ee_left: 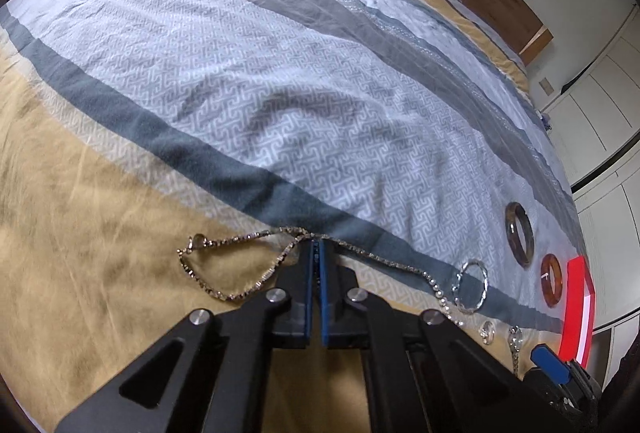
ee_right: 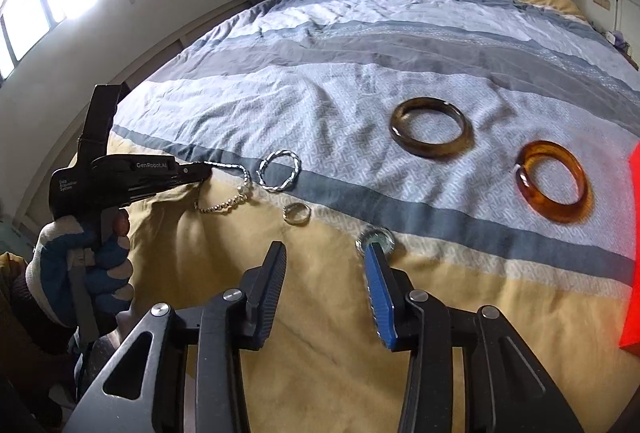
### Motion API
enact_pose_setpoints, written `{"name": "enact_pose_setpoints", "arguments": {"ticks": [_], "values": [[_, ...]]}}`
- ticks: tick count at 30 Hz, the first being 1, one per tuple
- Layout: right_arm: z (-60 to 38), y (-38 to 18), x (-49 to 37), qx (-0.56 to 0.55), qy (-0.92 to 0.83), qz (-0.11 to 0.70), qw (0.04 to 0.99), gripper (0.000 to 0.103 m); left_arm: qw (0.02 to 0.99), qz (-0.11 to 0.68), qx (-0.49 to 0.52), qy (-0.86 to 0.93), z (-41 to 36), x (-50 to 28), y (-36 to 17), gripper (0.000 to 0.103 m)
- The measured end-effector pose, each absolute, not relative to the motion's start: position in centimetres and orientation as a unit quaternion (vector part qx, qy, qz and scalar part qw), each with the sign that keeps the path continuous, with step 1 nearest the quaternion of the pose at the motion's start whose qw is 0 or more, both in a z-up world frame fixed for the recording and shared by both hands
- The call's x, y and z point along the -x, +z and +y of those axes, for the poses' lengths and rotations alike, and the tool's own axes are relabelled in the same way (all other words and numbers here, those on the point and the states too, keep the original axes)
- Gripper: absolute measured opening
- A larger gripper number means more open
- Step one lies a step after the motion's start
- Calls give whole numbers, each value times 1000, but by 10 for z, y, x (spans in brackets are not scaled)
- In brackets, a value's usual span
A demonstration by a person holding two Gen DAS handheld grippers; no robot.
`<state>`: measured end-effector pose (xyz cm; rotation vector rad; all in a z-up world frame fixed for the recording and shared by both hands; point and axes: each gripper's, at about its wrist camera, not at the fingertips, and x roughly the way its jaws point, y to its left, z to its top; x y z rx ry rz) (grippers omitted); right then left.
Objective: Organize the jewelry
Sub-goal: 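Grasp gold chain necklace with left tool while right tool grasps small silver ring, then carry gold chain and silver ring toward the red box with both tools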
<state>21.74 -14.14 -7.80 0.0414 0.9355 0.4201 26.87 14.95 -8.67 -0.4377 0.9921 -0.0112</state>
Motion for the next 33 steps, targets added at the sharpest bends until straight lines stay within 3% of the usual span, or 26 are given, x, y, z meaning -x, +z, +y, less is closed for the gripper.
{"name": "enact_pose_setpoints", "arguments": {"ticks": [16, 20, 33], "values": [[-102, -109, -253, 3, 211, 468, 858, 30, 898, 393, 189, -48, 165, -255, -39, 2], [-101, -113, -254, 11, 206, 472, 857, 19, 902, 383, 189, -56, 162, -252, -28, 2], [-97, -89, -239, 18, 219, 457, 862, 19, 915, 347, 190, -80, 155, -227, 19, 2]]}}
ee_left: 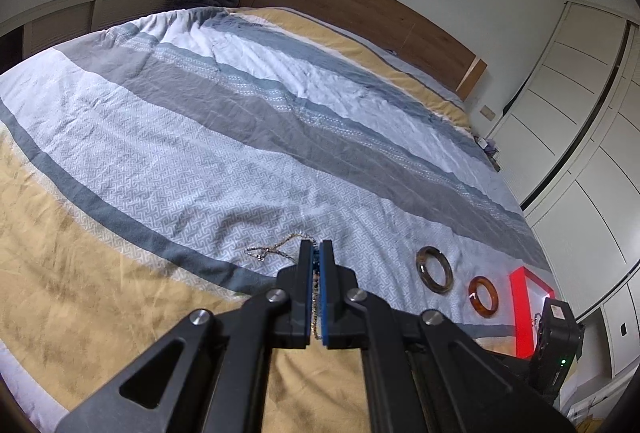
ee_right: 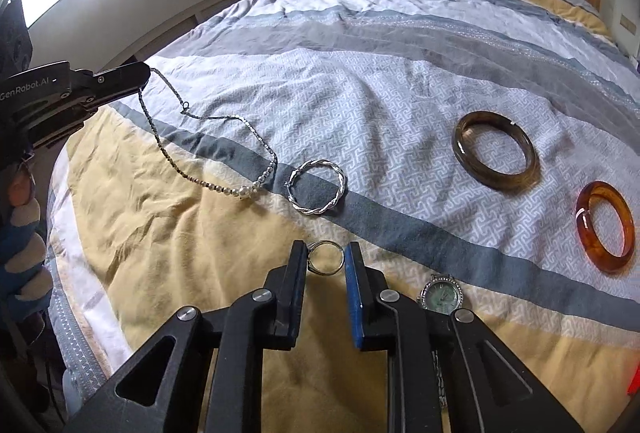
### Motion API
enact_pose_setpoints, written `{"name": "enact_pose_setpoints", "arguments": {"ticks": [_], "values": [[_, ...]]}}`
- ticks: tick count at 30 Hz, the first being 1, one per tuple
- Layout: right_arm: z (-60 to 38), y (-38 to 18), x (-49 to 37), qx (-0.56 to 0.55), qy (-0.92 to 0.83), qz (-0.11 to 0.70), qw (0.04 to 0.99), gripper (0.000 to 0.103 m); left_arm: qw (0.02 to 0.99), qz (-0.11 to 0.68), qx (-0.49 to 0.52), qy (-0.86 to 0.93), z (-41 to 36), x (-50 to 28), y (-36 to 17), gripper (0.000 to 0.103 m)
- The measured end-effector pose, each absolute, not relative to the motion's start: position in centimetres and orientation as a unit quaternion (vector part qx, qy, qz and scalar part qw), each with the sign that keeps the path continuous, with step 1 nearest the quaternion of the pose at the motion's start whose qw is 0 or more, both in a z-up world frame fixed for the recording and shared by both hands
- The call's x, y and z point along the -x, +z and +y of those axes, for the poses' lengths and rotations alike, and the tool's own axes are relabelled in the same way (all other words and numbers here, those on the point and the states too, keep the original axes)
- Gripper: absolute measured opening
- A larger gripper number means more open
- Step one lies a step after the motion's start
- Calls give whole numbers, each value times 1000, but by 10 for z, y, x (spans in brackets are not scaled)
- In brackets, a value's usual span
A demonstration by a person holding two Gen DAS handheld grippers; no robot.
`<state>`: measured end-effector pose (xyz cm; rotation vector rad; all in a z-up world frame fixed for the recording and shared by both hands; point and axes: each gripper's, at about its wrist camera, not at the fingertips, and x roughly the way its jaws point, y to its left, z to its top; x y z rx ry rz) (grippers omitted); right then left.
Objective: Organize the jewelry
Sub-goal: 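Carry gold chain and silver ring toward the red box with both tools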
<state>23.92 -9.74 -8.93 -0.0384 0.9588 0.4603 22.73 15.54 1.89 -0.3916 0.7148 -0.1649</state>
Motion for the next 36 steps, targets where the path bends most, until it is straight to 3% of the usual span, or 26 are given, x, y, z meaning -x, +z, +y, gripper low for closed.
{"name": "enact_pose_setpoints", "arguments": {"ticks": [23, 36], "values": [[-126, 10, -154, 5, 213, 386, 897, 19, 941, 272, 163, -119, 136, -145, 125, 2], [-207, 45, -90, -25, 161, 347, 924, 19, 944, 249, 129, -175, 61, -104, 172, 2]]}}
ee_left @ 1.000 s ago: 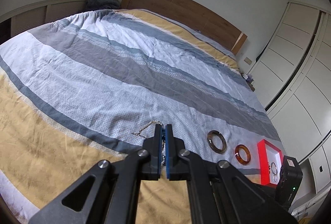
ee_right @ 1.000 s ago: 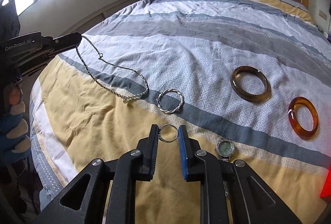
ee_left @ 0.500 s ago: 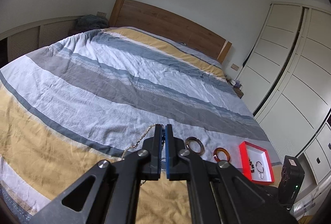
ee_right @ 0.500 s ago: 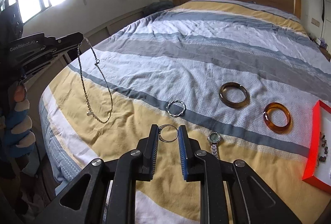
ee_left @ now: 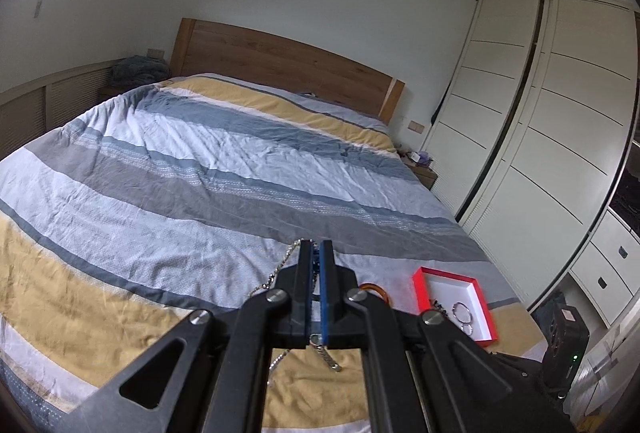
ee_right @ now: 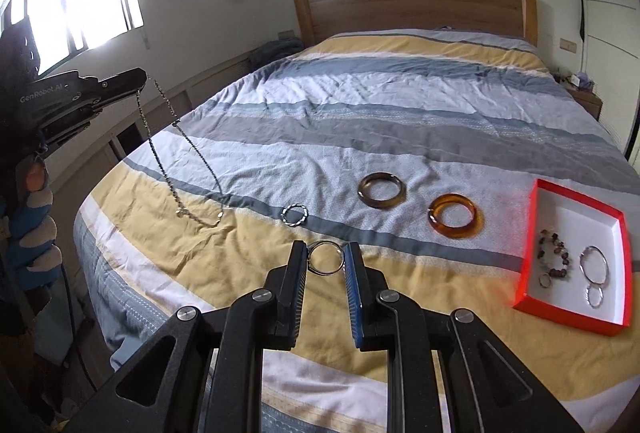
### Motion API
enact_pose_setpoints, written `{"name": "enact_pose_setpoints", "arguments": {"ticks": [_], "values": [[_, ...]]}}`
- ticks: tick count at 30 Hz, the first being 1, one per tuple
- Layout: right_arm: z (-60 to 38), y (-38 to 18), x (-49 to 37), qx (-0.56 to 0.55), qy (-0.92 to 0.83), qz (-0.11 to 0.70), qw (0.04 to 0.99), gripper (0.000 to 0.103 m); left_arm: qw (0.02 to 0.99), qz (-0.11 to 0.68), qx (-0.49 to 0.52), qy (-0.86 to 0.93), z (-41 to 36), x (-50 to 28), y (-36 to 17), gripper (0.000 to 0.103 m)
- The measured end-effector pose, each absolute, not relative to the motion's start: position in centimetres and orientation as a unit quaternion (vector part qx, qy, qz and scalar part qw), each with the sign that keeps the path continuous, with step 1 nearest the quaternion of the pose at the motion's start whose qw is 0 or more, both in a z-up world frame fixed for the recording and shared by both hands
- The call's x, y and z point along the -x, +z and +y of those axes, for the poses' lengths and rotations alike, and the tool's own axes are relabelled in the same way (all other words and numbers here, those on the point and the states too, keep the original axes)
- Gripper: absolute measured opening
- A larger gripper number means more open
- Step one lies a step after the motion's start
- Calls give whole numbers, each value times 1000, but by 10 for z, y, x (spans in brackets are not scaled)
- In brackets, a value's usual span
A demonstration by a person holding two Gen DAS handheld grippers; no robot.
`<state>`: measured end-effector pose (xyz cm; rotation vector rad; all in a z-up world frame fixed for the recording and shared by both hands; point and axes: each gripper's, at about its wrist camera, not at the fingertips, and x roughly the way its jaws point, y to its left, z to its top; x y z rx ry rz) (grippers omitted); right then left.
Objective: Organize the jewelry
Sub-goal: 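Carry gold chain and silver ring toward the red box with both tools, then open left tool to drop chain while right tool releases ring into box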
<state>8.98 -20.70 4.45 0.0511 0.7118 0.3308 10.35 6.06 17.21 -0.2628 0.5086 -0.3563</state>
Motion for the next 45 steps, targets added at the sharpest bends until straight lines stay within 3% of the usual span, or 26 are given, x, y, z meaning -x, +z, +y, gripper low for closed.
{"name": "enact_pose_setpoints", "arguments": {"ticks": [12, 22, 34, 45], "values": [[-358, 51, -50, -63, 51, 331, 940, 19, 912, 284, 90, -284, -100, -108, 178, 2], [-467, 51, -105, -61, -3, 330, 942, 19, 880, 307, 66, -355, -252, -177, 160, 2], [-543, -2, -218, -55, -29, 358, 932, 19, 864, 343, 28, -368, -363, -276, 89, 2], [-556, -56, -270, -25, -17, 439, 898, 19, 828, 427, -2, -364, -383, -292, -9, 2]]}}
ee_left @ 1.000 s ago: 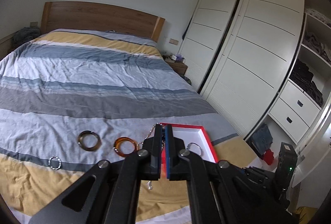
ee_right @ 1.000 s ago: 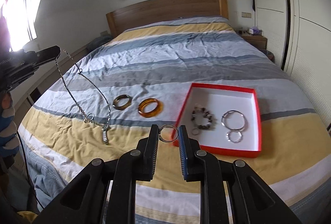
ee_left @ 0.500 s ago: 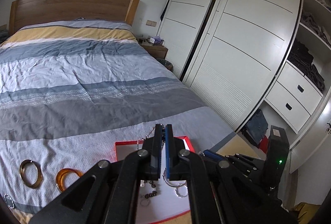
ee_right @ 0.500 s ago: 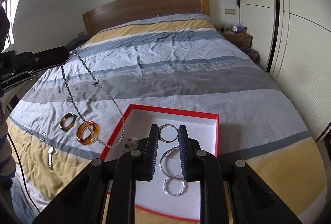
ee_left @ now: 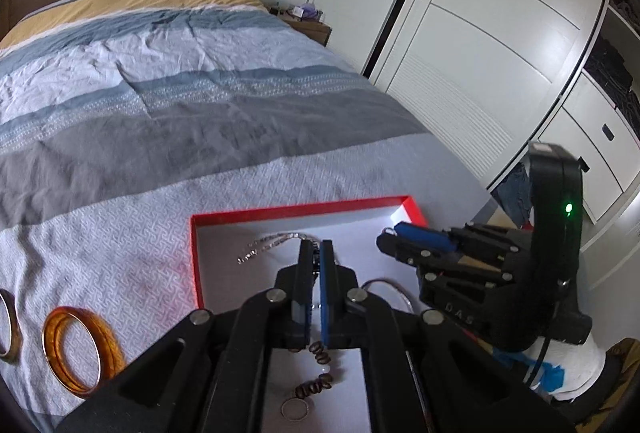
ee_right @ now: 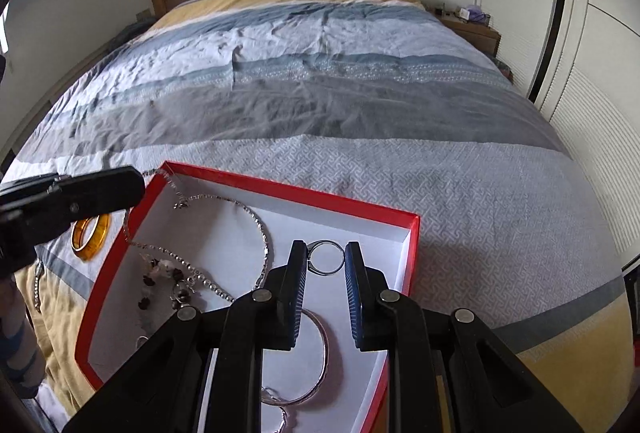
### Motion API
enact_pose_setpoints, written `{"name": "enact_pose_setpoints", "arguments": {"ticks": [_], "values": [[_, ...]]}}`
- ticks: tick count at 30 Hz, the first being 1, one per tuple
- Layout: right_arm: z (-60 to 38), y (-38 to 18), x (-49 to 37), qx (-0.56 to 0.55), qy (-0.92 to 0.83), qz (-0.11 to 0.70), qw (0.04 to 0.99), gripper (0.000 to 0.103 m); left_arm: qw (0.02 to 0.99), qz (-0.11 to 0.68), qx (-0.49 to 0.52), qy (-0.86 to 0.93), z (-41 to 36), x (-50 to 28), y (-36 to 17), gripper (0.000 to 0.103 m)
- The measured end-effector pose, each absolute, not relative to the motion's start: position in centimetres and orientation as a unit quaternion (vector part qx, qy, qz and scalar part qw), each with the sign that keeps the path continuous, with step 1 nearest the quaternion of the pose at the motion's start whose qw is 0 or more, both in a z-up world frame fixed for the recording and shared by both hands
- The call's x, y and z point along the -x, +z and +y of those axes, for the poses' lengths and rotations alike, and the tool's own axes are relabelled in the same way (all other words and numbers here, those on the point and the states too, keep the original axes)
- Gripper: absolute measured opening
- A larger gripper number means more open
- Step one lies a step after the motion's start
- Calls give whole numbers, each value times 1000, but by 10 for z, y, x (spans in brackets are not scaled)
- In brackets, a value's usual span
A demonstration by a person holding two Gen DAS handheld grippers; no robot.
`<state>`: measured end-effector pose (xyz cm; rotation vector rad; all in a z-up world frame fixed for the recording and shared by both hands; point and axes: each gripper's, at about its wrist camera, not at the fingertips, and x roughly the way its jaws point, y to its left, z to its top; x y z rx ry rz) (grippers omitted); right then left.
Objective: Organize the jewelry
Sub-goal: 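Open left tool to drop chain while right tool releases ring into box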
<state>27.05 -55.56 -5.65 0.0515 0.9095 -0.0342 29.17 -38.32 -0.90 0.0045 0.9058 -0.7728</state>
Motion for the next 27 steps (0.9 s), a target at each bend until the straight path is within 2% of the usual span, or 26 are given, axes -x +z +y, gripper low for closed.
{"name": "enact_pose_setpoints", "arguments": {"ticks": [6, 13, 15, 17, 19, 21, 27], "values": [[-556, -77, -283, 3, -21, 476, 879, 19, 822, 460, -18, -337, -386, -299, -43, 2], [-551, -84, -285, 20, -19, 484, 875, 20, 822, 481, -30, -303, -382, -305, -61, 4], [-549, -83, -284, 24, -20, 486, 873, 24, 820, 484, -30, -304, -381, -306, -60, 5], [-548, -80, -281, 23, -19, 483, 875, 30, 816, 489, -29, -306, -378, -305, -59, 10], [-548, -73, -275, 18, -24, 477, 878, 32, 817, 487, -27, -308, -374, -302, -53, 19], [-548, -61, -265, 13, -30, 471, 882, 32, 817, 482, -22, -316, -367, -292, -41, 22], [-540, -8, -217, -3, -43, 445, 895, 34, 838, 433, -20, -331, -320, -253, 26, 22]]}}
